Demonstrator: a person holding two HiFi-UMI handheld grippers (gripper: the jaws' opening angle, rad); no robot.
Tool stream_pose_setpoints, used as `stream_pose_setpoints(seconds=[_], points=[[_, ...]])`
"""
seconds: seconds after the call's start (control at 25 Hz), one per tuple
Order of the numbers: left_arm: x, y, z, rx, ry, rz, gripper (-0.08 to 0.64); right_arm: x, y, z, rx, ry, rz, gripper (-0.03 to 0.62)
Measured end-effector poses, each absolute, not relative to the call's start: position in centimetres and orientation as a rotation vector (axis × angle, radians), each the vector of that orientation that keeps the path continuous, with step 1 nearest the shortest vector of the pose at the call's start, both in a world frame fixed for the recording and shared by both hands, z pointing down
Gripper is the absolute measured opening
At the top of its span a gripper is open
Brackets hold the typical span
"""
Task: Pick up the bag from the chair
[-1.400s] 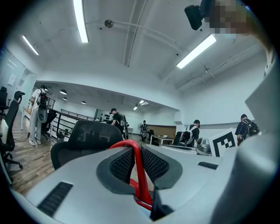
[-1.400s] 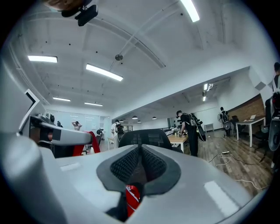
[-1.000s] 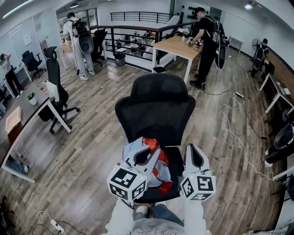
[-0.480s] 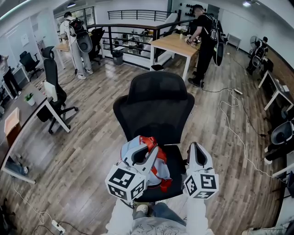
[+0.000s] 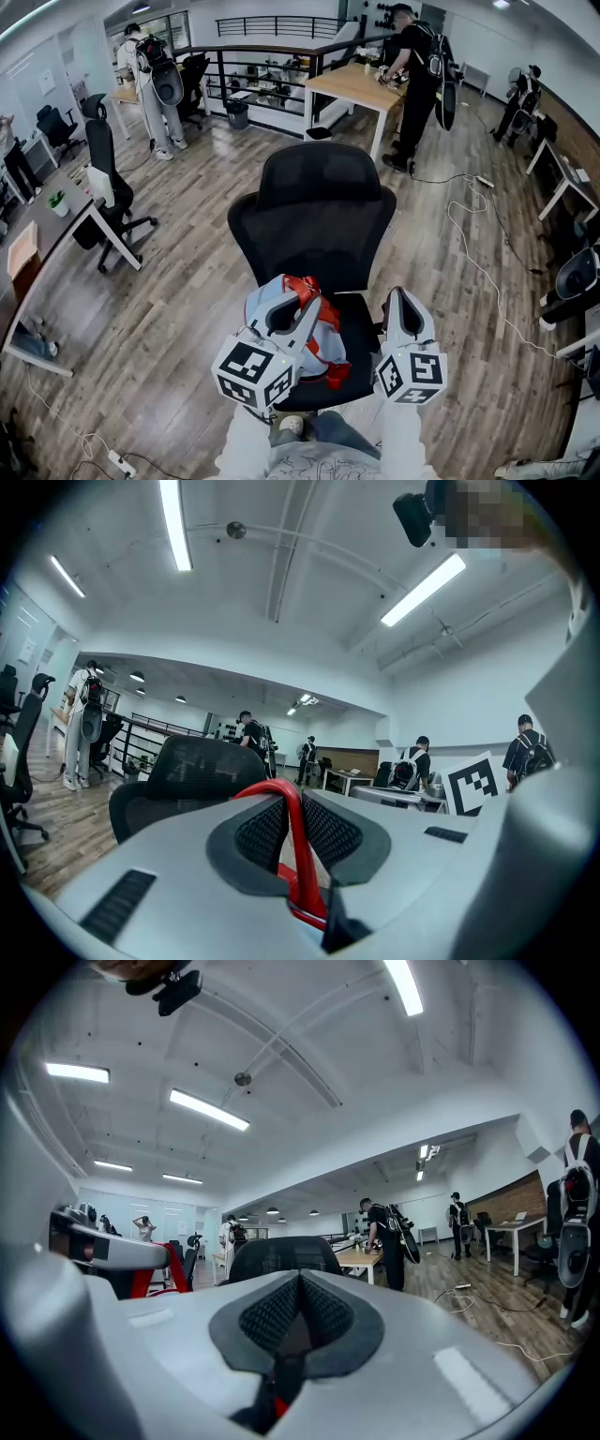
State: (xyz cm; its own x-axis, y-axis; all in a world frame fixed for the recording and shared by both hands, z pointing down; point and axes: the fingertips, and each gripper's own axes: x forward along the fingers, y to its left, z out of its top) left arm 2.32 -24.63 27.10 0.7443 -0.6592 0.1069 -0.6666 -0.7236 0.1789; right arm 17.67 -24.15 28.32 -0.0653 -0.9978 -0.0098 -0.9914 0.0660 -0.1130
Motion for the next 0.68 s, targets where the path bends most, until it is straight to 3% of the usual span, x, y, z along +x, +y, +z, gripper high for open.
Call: stream_pose_setpoints(seconds=[0.68], points=[[2.82, -24.07, 27.51, 2.755, -1.020, 0.067, 0.049, 17.23, -23.77, 28.48, -2.090, 2.249, -0.090, 0.011]])
